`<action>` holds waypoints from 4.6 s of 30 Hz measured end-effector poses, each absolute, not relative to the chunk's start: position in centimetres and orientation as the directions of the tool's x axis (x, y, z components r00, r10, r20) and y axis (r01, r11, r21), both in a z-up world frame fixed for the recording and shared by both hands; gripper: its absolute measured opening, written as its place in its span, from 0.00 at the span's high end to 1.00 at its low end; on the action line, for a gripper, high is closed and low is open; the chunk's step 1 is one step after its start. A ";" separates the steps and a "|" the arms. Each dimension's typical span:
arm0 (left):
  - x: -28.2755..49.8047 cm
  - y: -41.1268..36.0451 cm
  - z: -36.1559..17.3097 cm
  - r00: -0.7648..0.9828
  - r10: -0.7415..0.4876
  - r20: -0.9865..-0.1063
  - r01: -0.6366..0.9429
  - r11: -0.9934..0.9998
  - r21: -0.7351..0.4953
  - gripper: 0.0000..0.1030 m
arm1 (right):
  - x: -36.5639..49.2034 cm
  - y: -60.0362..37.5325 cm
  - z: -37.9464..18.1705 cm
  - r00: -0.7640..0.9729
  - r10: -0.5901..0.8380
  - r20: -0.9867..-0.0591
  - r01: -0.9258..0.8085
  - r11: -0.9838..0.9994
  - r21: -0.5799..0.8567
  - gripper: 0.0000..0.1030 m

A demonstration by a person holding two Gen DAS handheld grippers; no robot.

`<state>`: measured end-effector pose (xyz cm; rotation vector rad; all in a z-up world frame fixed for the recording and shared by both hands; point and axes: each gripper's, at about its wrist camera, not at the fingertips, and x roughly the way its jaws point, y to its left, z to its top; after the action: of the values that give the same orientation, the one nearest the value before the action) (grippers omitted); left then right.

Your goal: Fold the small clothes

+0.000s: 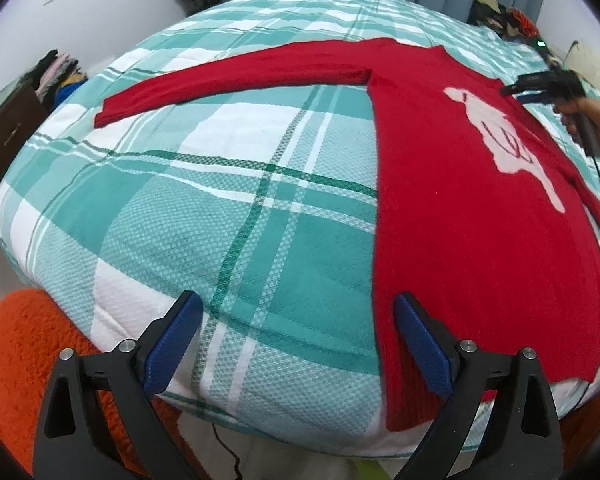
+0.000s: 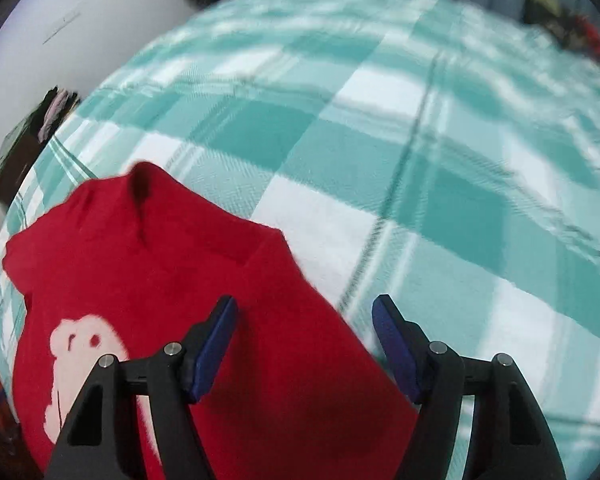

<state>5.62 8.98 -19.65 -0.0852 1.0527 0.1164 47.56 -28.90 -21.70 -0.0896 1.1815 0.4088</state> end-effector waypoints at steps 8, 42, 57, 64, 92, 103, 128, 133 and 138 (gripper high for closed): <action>6.0 9.1 -19.9 0.485 0.047 -0.873 -0.137 0.990 -0.022 0.04 | 50.1 -26.3 -22.6 0.421 0.025 -0.907 -0.378 0.914 -0.150 0.99; 3.5 10.2 -18.2 0.528 0.147 -0.836 -0.233 0.972 0.024 0.04 | 2.2 -42.3 -21.1 0.620 0.014 -0.785 0.260 0.940 0.222 0.19; 2.9 11.9 -18.0 0.509 0.170 -0.844 -0.306 0.952 0.007 0.04 | 1.3 -42.5 -22.1 0.612 -0.001 -0.791 0.280 0.936 0.215 0.19; 3.0 11.7 -17.8 0.511 0.186 -0.839 -0.307 0.951 0.024 0.04 | 1.2 -42.6 -22.1 0.619 0.006 -0.786 0.281 0.932 0.228 0.19; 3.2 12.3 -18.6 0.473 0.206 -0.857 -0.343 0.939 0.036 0.04 | 3.3 -57.7 -26.2 0.820 0.240 -0.520 0.471 0.236 0.850 0.34; 3.8 12.9 -19.6 0.438 0.194 -0.878 -0.380 0.925 0.015 0.04 | 4.5 -58.3 -26.1 0.816 0.068 -0.574 0.546 0.239 0.803 0.39; 3.7 14.3 -19.7 0.435 0.108 -0.894 -0.390 0.918 -0.079 0.04 | 25.4 -29.0 -2.4 0.625 0.640 -0.447 -0.298 0.725 0.621 0.41; 3.6 14.5 -19.7 0.437 0.102 -0.894 -0.387 0.918 -0.084 0.04 | 26.1 -30.8 -6.2 0.630 0.625 -0.462 -0.208 0.709 0.674 0.09; 4.0 14.1 -19.9 0.430 0.114 -0.896 -0.387 0.919 -0.069 0.03 | 25.3 -35.1 -9.8 0.650 0.416 -0.636 -0.023 0.847 0.531 0.13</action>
<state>4.02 14.08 -19.94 -0.2824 1.0851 0.3179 25.25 -35.13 -9.82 0.5150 0.8331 0.2621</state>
